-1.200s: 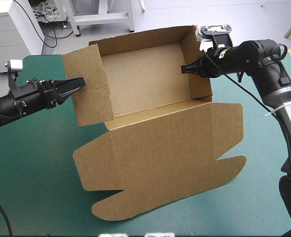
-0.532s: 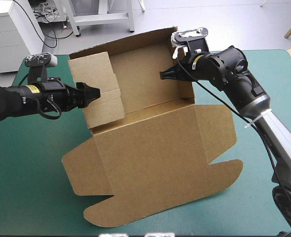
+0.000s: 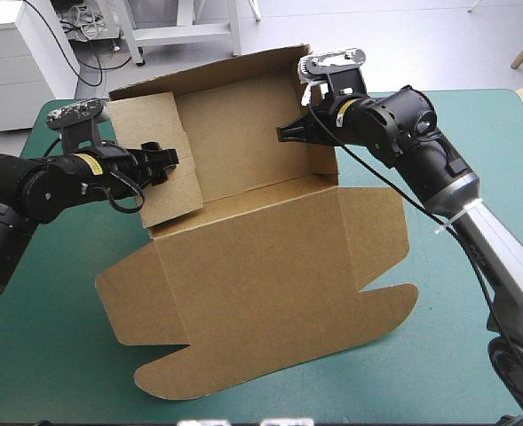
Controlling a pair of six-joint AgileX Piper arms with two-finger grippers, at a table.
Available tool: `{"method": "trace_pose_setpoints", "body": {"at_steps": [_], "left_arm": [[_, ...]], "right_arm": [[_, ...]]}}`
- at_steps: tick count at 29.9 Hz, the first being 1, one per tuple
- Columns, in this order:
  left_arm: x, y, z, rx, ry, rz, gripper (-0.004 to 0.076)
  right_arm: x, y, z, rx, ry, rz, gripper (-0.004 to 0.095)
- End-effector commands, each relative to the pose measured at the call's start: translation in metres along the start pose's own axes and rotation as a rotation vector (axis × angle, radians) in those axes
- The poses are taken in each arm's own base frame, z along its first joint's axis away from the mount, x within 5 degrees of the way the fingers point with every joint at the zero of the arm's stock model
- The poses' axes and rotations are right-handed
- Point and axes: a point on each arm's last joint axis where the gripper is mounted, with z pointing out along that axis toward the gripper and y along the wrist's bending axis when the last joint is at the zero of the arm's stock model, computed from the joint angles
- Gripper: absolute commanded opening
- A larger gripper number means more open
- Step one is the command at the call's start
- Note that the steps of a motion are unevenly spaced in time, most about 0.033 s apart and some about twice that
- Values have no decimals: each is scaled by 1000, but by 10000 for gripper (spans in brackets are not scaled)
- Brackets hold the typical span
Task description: Fold the box
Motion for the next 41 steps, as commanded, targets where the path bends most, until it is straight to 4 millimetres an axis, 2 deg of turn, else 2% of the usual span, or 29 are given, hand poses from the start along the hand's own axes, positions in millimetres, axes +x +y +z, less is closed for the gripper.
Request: {"method": "trace_pose_setpoints", "body": {"at_steps": [1, 5, 7, 10, 11, 12, 13, 20, 25, 29, 33, 41], "left_arm": [[-10, -7, -2, 42, -76, -11, 476], [-10, -6, 13, 19, -49, -7, 473], [-11, -5, 14, 7, -57, 4, 443], [-13, -1, 14, -34, -81, 41, 260], [-14, 0, 14, -51, -88, 54, 134], [-15, 1, 14, -63, -94, 65, 46], [-15, 2, 15, -71, -98, 71, -2], [-23, -2, 31, -87, -55, 125, -8], [-31, -5, 68, -156, 86, 157, -8], [-32, -8, 102, -149, 183, 156, -8], [-27, -9, 134, -135, 263, 156, -8], [-12, -3, 185, -155, 414, 144, -8]], "right_arm": [[-18, 0, -28, -26, -145, 15, -10], [-17, 0, -27, -24, -138, 9, -10], [-17, 0, -27, -23, -133, 7, -10], [-17, 0, -27, -22, -129, 4, -11], [-17, 0, -27, -22, -129, 4, -11], [-16, 0, -27, -21, -124, 4, -11], [-16, -1, -27, -20, -119, 4, -11], [-6, -4, -27, 8, -10, 22, -10], [3, -16, -17, 52, 98, 52, -12], [12, -32, 0, 82, 199, 99, -12], [22, -49, 26, 76, 298, 157, -12], [45, -58, 84, 84, 431, 186, -12]]}}
